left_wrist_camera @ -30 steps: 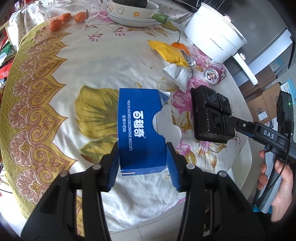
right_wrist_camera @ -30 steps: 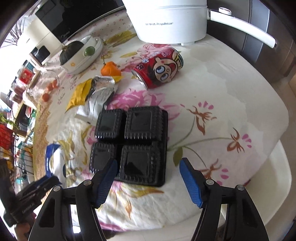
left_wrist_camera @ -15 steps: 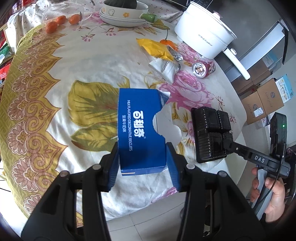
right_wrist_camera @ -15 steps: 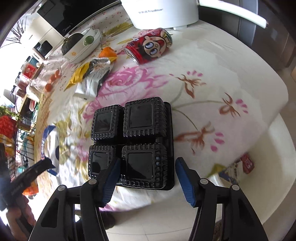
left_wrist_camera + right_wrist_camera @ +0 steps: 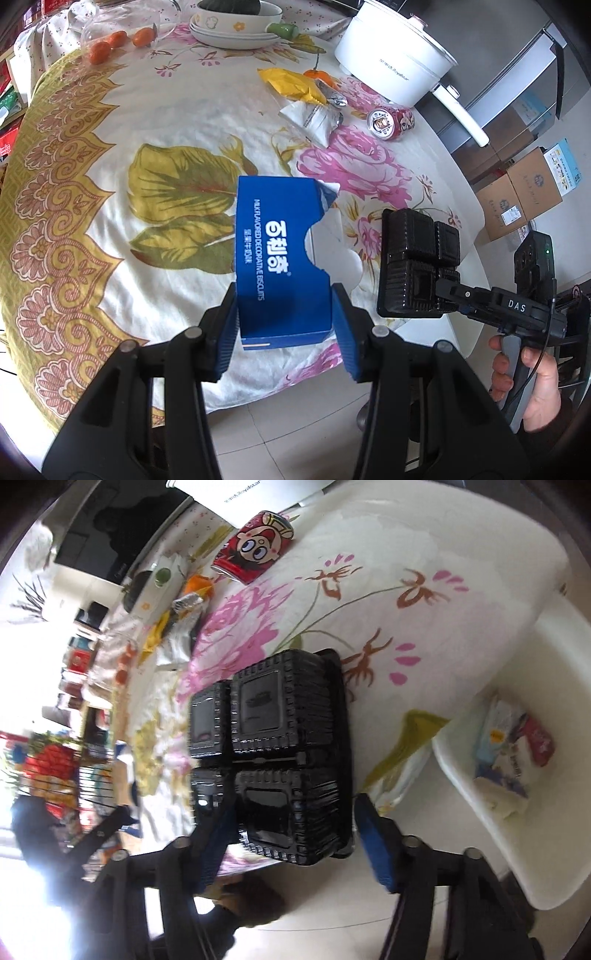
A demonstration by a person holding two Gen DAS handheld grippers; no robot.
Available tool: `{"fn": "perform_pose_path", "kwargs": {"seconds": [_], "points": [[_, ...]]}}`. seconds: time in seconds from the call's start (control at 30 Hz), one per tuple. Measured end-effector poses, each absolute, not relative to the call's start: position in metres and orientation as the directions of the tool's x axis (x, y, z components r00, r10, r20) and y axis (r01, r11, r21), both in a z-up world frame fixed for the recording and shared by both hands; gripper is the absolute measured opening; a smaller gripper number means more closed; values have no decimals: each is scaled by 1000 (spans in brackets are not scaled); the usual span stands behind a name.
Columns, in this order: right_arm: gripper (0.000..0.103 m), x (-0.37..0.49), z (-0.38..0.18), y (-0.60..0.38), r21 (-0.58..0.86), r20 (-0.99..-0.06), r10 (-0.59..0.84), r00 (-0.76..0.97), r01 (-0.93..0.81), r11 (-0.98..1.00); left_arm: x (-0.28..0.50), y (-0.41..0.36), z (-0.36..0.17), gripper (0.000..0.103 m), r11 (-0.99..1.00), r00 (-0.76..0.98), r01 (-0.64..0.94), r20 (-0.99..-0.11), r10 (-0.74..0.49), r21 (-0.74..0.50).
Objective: Collect trash
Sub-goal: 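Carry box and tray to the white bin while the left gripper opens to drop the box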
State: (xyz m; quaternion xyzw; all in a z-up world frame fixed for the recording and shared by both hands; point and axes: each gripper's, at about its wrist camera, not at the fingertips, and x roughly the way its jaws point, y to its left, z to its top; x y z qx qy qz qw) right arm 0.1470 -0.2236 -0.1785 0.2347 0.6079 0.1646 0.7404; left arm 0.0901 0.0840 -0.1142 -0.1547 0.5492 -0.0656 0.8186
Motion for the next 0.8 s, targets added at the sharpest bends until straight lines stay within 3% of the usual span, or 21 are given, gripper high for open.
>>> {"fn": "perform_pose_path", "kwargs": {"seconds": [0.4,0.8], "points": [[62,138,-122,-221,438,-859,442,259,-76,896,94,67,-103,49,941,422,-25,-857,-296,-337],[62,145,-99,-299,380,-865,352,358,9,925,115,-16,-96,49,933,397,156,-845,-359,-323]]}}
